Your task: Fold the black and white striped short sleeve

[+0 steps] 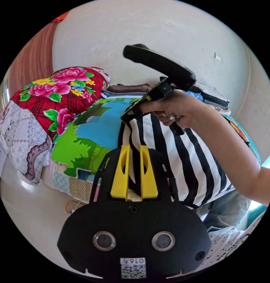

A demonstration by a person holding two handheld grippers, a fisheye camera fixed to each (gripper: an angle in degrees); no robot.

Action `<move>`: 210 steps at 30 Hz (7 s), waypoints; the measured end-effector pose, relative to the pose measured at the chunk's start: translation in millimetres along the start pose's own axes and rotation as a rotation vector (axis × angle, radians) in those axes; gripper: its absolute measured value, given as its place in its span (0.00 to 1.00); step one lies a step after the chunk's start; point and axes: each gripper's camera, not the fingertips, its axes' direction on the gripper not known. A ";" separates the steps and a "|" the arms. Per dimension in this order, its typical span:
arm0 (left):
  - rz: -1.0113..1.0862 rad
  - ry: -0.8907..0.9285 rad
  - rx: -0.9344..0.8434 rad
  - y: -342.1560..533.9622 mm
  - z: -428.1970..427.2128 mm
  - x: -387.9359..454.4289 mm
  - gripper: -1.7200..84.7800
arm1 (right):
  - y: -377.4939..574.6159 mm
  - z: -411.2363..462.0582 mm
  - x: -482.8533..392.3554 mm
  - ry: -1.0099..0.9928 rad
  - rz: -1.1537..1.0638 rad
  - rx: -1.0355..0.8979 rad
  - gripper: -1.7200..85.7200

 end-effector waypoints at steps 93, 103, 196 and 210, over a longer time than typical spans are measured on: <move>-0.127 0.841 0.022 -7.8 113.5 -168.0 0.13 | 247.4 136.9 213.4 -0.787 0.176 0.339 0.05; -0.058 0.649 -0.002 -6.1 86.1 -96.5 0.13 | 254.7 45.4 135.6 -0.153 0.208 0.250 0.09; 0.286 0.483 0.065 -26.0 -90.5 170.8 0.05 | 57.3 -14.6 141.7 0.335 0.045 -0.094 0.07; -0.080 0.383 0.193 23.7 -119.1 27.2 0.05 | -10.4 -22.0 268.9 -0.242 0.365 0.090 0.02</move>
